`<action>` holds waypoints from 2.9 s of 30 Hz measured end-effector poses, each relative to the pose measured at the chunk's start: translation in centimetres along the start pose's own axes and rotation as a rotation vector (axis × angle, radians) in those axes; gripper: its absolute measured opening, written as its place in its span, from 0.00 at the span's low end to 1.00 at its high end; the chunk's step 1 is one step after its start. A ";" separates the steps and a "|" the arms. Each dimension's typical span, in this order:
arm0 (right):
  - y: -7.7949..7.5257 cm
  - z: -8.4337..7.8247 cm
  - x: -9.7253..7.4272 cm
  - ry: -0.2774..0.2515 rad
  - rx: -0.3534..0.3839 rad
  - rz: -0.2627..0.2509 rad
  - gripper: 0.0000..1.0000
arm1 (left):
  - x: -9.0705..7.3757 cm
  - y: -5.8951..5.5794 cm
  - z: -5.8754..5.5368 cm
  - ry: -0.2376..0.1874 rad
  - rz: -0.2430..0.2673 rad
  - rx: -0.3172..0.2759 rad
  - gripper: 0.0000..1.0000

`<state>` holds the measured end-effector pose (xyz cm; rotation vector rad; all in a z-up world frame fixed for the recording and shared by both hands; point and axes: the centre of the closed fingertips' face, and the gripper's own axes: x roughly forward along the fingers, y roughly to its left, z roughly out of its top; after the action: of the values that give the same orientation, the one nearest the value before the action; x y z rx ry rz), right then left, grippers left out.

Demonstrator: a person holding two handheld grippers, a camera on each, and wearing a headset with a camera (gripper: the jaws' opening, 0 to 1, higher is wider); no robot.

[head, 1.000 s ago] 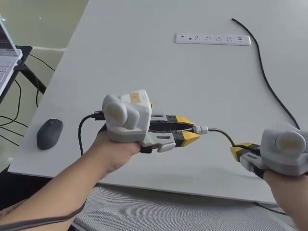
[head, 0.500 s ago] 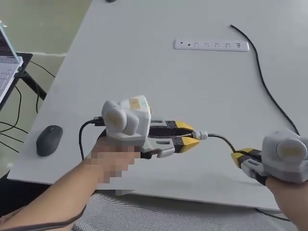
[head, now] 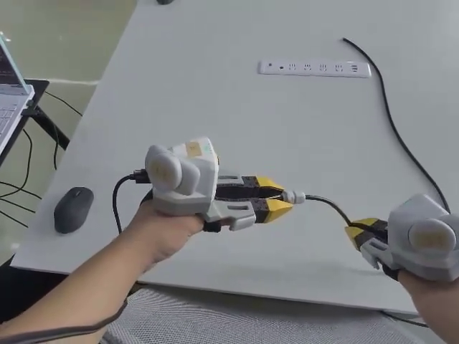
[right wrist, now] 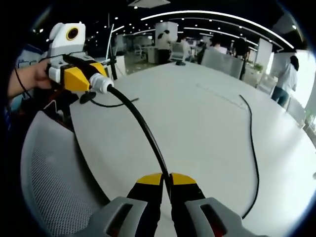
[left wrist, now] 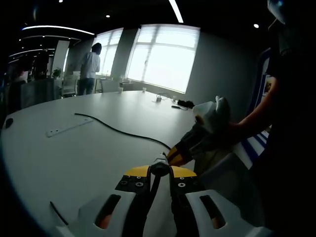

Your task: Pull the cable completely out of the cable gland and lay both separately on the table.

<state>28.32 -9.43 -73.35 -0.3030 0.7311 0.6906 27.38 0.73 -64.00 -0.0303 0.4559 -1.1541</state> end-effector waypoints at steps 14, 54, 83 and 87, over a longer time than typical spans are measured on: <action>1.4 2.7 -2.1 -0.078 -0.115 0.042 0.10 | -0.1 -0.3 -0.4 0.015 -0.012 -0.012 0.15; 7.7 7.1 -1.7 -0.137 -0.551 0.103 0.01 | 0.0 -1.6 -2.4 0.066 -0.040 -0.011 0.15; 6.1 6.7 -1.3 -0.134 -0.311 0.100 0.00 | -0.6 -1.3 -1.7 0.045 -0.009 -0.003 0.15; 5.3 6.2 -1.1 -0.125 -0.259 0.095 0.00 | -0.6 -1.1 -1.6 0.039 -0.007 -0.003 0.15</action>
<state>27.31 -3.02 -68.26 -0.4591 0.5396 0.8890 25.63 1.13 -64.95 -0.0121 0.4926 -1.1626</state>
